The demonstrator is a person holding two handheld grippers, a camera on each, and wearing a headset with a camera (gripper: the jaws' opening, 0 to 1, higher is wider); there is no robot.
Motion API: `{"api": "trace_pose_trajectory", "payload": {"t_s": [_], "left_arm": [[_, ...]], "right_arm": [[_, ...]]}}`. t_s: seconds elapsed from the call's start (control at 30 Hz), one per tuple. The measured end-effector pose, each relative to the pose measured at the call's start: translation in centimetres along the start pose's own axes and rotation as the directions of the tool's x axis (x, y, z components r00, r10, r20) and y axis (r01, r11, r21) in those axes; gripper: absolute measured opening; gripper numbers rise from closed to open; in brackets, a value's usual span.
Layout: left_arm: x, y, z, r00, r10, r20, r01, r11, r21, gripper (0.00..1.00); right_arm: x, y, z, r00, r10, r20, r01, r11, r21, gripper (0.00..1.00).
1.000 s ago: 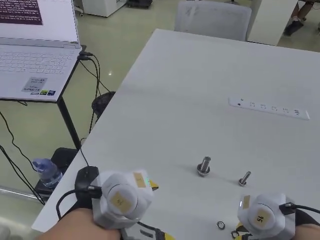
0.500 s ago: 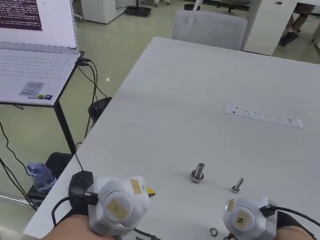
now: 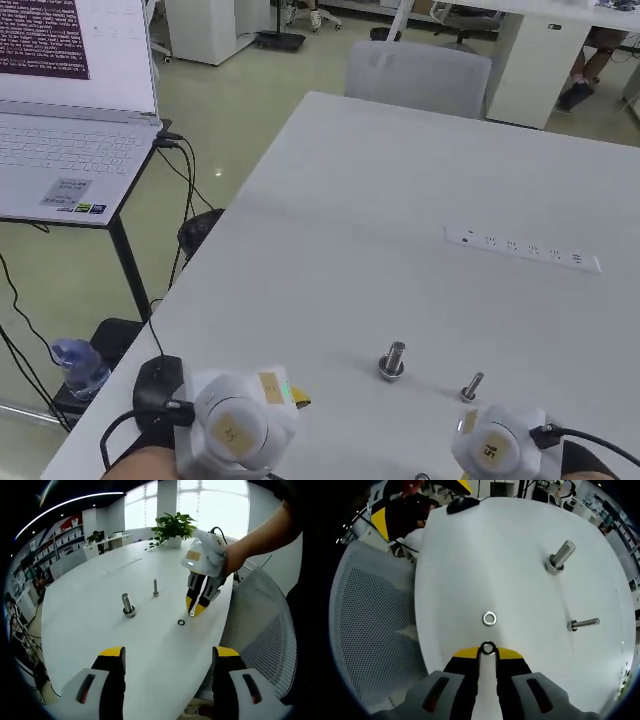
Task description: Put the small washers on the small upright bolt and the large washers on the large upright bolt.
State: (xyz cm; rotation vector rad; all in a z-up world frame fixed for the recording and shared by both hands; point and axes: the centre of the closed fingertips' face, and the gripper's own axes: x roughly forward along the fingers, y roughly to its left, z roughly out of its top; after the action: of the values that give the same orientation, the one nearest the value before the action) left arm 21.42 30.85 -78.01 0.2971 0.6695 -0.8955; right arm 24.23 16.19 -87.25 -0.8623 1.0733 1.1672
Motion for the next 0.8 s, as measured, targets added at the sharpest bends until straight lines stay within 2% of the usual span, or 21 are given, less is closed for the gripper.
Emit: {"api": "trace_pose_trajectory", "payload": {"t_s": [0.2, 0.4, 0.53, 0.8], "left_arm": [[0.3, 0.1, 0.4, 1.0, -0.006, -0.002, 0.006, 1.0, 0.005, 0.71], [0.7, 0.1, 1.1, 0.9999, -0.009, 0.015, 0.009, 1.0, -0.005, 0.75], [1.0, 0.4, 0.9, 1.0, -0.001, -0.003, 0.001, 1.0, 0.001, 0.76], [1.1, 0.4, 0.8, 0.9999, 0.002, -0.013, -0.002, 1.0, 0.003, 0.81]], "right_arm": [[-1.3, -1.0, -0.8, 1.0, -0.001, 0.001, 0.001, 1.0, 0.021, 0.12], [-3.6, -3.6, -1.7, 0.9995, -0.029, 0.011, 0.028, 0.999, 0.045, 0.12], [-4.9, -5.2, -2.3, 0.9995, -0.031, 0.004, 0.031, 0.998, 0.05, 0.12], [-6.6, -7.7, -1.6, 0.9982, -0.054, 0.026, 0.053, 0.998, 0.034, 0.12]]}}
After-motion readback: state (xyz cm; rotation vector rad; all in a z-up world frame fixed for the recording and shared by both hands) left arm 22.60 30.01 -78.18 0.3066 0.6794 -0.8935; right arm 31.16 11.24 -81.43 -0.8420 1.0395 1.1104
